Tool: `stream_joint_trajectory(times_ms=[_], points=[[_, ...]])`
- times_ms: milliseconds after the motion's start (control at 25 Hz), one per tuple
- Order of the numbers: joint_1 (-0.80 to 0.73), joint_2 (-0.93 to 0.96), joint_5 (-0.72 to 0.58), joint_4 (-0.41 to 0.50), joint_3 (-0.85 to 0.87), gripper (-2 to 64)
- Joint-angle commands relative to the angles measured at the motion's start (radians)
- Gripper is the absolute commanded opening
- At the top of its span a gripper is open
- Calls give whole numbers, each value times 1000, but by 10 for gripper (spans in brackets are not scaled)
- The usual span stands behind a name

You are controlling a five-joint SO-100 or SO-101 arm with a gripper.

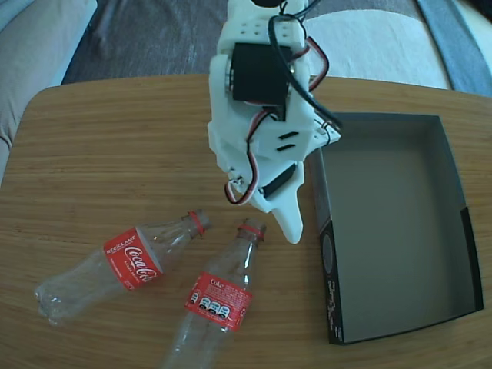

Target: Grasp the bottles and put them in the box.

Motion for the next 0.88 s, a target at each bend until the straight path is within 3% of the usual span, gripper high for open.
stream_joint_trajectory(times_ms=[0, 120, 360, 640, 840], points=[[-29, 8, -3, 0, -15, 473], [-48, -6, -6, -37, 0, 473], [-43, -44, -138, -60, 25, 480], [-46, -46, -179, -199, 110, 480], [-46, -46, -181, -216, 158, 477]])
